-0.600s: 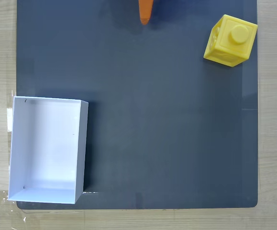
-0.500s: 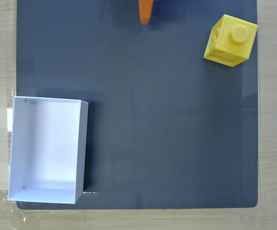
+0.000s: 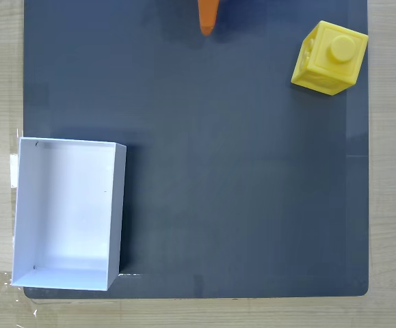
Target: Grasp a yellow block and put it in the box
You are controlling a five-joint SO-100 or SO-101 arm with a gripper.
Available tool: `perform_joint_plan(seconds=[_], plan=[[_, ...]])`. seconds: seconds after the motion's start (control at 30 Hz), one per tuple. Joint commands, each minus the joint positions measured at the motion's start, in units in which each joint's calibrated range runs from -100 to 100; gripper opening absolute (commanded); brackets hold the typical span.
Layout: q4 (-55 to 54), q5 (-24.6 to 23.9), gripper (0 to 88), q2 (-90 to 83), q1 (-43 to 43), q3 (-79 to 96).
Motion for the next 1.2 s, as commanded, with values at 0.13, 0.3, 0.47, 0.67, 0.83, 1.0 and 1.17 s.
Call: perform_joint_plan(seconds=[0.13,0.3,0.47,0.67,0.83,1.0,1.17], plan=[[0.7,-0.1,1.1,0.2,0.3,-1.3],[0.7,-0.1,1.1,0.3,-0.3,-1.4],[0.6,0.2,1.1,0.3,-0.4,-1.4],[-0.4,0.3,1.1,1.2,0.3,-2.3],[-12.4,0.3,1.1,10.4,-0.2,-8.3],[-23.7,0.3,1.8,29.3,-0.5,-20.1],[-24.0,0.3,1.8,49.1,-0.6,-38.5]])
